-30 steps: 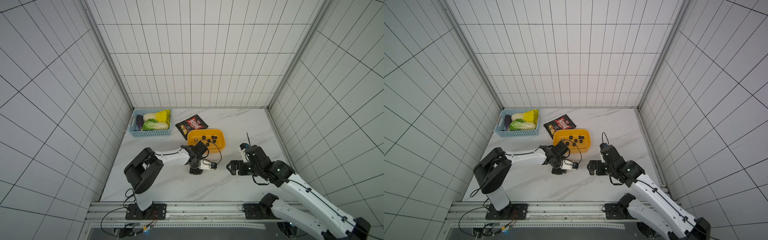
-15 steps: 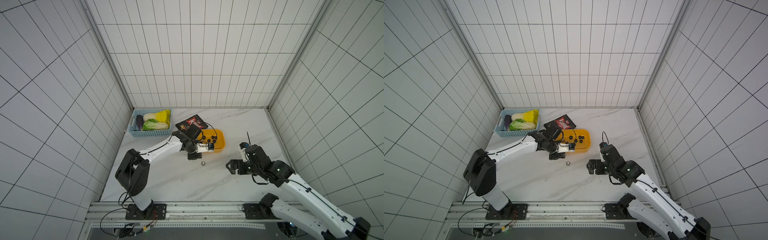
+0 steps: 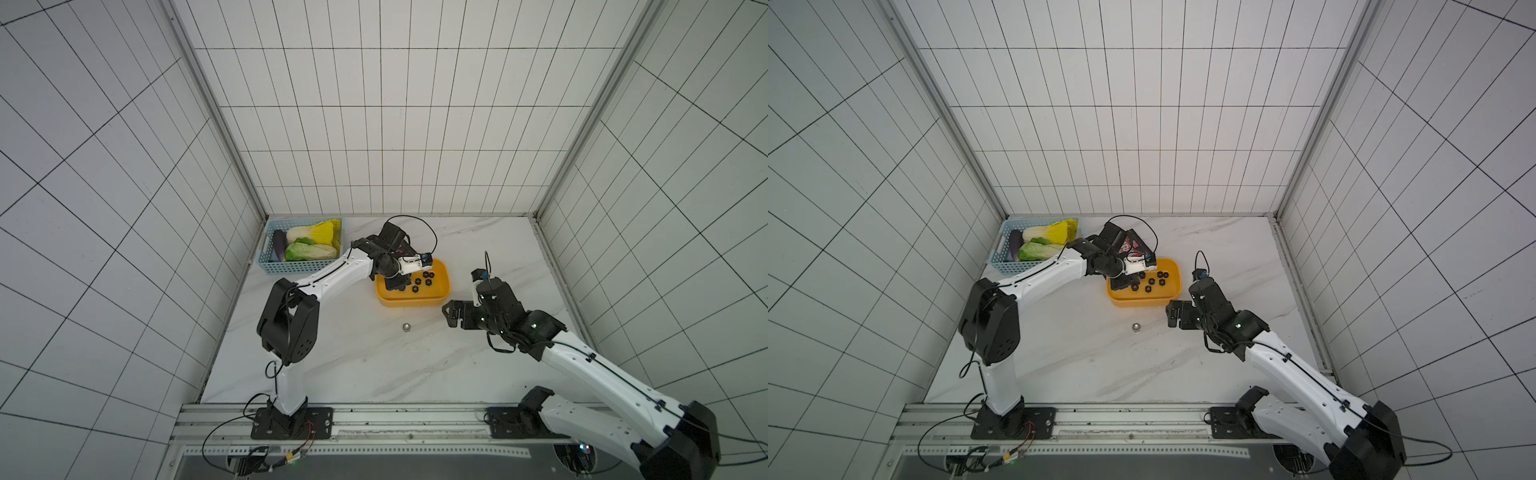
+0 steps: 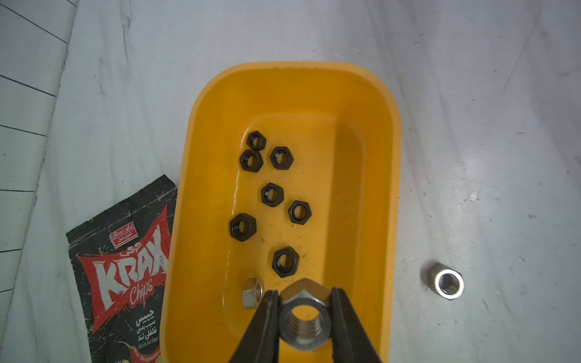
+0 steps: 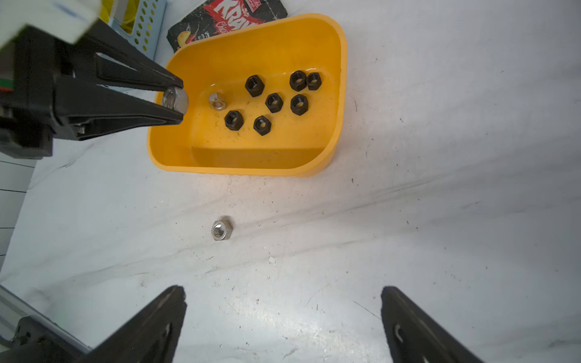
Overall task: Put the nuts on the desktop into the storage box
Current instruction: Place the nut in the storage box.
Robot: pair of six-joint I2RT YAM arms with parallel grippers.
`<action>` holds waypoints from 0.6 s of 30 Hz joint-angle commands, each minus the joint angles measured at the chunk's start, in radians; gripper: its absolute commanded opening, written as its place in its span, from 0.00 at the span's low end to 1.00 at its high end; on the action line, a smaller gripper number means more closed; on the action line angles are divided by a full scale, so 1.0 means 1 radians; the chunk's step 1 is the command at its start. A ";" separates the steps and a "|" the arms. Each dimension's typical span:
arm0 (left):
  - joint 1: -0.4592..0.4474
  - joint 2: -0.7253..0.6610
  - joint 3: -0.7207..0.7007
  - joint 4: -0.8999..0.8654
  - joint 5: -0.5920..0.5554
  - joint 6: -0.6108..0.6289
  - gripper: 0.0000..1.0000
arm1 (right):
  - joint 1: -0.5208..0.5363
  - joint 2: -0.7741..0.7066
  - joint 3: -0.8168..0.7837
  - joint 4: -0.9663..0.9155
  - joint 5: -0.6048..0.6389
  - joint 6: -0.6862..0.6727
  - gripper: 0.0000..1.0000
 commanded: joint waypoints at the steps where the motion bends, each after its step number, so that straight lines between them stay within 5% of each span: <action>1: 0.008 0.072 0.054 0.039 -0.054 -0.035 0.22 | 0.006 0.023 0.038 0.012 0.078 0.020 1.00; 18: 0.030 0.224 0.118 0.072 -0.067 -0.049 0.24 | 0.006 0.038 0.004 0.029 0.063 0.028 0.99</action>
